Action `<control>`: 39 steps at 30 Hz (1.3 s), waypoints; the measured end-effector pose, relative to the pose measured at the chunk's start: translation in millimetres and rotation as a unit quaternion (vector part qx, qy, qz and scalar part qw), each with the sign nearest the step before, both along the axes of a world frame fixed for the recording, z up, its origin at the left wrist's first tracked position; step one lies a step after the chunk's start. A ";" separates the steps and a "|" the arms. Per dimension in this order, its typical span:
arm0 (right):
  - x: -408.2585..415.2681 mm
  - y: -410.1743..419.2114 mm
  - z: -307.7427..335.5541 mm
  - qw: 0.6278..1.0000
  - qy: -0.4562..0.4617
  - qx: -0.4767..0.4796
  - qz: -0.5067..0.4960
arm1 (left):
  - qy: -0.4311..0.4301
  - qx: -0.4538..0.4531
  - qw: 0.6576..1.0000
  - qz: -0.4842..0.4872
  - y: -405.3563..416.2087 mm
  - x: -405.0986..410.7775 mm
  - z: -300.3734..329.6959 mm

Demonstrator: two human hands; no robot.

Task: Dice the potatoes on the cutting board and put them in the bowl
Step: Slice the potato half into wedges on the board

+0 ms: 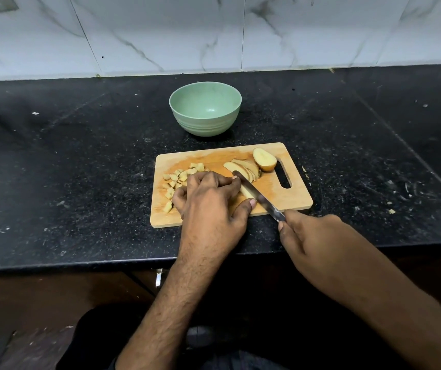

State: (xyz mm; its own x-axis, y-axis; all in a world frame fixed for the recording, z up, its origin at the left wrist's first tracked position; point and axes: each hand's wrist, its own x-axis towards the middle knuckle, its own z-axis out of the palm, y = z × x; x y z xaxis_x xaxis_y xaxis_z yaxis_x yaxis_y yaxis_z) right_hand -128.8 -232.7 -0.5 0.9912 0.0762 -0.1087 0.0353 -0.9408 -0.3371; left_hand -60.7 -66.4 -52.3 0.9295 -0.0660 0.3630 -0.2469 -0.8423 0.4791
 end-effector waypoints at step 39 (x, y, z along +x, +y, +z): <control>-27.5 -25.3 -3.9 0.999 0.021 -0.026 0.011 | -0.001 -0.019 1.000 0.003 1.1 0.1 0.8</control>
State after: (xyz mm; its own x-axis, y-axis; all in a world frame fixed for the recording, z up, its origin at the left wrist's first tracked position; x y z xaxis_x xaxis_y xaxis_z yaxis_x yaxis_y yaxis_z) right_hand -156.4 -258.0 -4.4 0.9837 0.0914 -0.1552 0.0431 -0.9561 -0.2899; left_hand -60.6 -65.3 -51.5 0.9294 -0.0466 0.3660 -0.2422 -0.8255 0.5098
